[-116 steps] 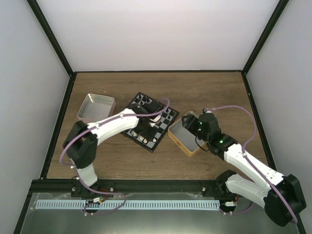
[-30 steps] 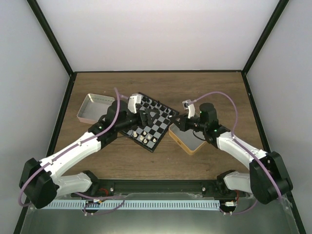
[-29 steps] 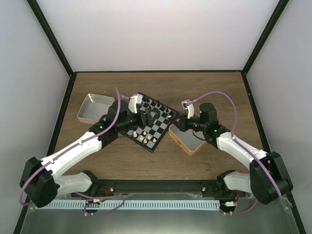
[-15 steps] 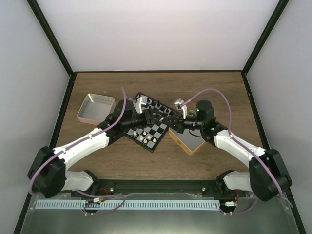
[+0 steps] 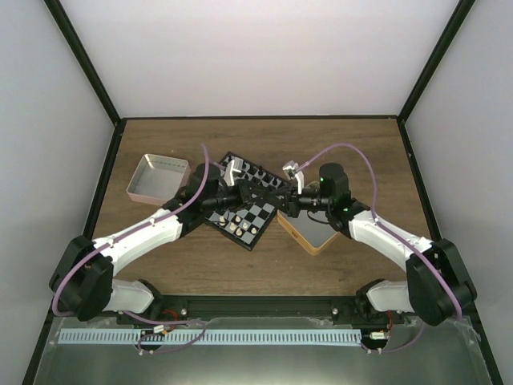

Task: Set up the chess pieces on the board
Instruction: Place the chess piece on the chessboard.

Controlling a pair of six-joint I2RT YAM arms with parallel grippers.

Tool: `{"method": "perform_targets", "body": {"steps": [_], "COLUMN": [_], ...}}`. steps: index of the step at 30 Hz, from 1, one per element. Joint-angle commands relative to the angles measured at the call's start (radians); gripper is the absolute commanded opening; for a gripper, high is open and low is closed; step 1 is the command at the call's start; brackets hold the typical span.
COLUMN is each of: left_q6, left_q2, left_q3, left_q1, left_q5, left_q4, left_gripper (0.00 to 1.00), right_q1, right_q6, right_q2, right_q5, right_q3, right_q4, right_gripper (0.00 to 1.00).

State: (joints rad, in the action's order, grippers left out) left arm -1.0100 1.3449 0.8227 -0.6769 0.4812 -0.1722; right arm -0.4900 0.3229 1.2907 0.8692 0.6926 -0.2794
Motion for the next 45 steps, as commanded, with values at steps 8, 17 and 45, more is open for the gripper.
{"method": "perform_targets", "body": {"steps": [8, 17, 45], "left_q6": [-0.031, -0.143, -0.211], "left_q2": [-0.029, -0.058, -0.067], "left_q3": [-0.005, -0.004, -0.024], "left_q1": [-0.007, -0.005, -0.006], "left_q5": [0.008, -0.001, -0.016], "left_q4": [-0.033, -0.118, -0.188], "left_gripper": [0.04, 0.05, 0.06], "right_q1": [-0.012, -0.058, -0.097], "right_q6": [0.161, 0.679, 0.931], "right_q2": [-0.016, -0.077, -0.049], "right_q5": [-0.07, -0.247, -0.254], "right_q3": [0.015, -0.168, -0.219], "right_q4": [-0.122, -0.491, -0.681], "right_gripper": [0.29, 0.44, 0.19]}}
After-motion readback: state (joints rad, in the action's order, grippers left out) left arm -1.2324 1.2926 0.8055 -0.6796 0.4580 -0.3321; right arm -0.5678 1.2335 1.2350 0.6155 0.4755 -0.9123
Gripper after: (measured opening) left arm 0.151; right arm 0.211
